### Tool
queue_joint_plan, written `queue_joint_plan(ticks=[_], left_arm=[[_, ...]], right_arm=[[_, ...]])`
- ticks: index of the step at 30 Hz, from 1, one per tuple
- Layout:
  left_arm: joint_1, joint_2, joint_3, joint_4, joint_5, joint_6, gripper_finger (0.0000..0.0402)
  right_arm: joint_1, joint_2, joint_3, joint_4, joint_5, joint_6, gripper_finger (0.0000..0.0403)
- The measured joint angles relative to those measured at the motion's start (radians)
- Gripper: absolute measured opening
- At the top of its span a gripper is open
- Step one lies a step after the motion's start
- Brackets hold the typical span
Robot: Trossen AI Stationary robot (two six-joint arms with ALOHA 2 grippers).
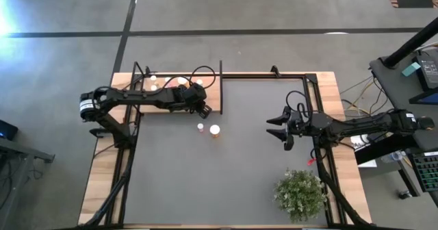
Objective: Pick and place medicine bottles onto shelf by color
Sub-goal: Put the blue pill bottle on the shelf aligned with the other blue pill bottles
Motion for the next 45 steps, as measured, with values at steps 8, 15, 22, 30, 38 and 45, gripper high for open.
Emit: queue_joint_plan(ticks=[8, 15, 22, 30, 38, 45], left_arm=[[0.0, 0.0, -0.001, 0.0, 0.0, 0.0, 0.0106], [-0.002, 0.0, -0.004, 0.0, 0.001, -0.004, 0.0106], [-0.002, -0.001, -0.006, -0.001, 0.001, -0.027, 0.0106], [-0.004, -0.001, -0.012, 0.0, 0.002, -0.027, 0.0106], [-0.004, -0.001, -0.021, 0.001, 0.001, -0.026, 0.0106], [-0.004, -0.001, -0.021, 0.044, -0.014, -0.026, 0.0106]], right_arm=[[0.0, 0.0, 0.0, -0.012, 0.0, -0.051, 0.0203], [0.0, 0.0, -0.001, -0.013, 0.0, -0.052, 0.0203], [0.0, 0.0, -0.001, -0.013, 0.0, -0.052, 0.0203], [0.0, 0.0, -0.001, -0.013, 0.0, -0.052, 0.0203], [0.0, 0.0, -0.002, -0.013, 0.0, -0.051, 0.0203], [0.0, 0.0, -0.002, -0.013, 0.0, -0.051, 0.0203]])
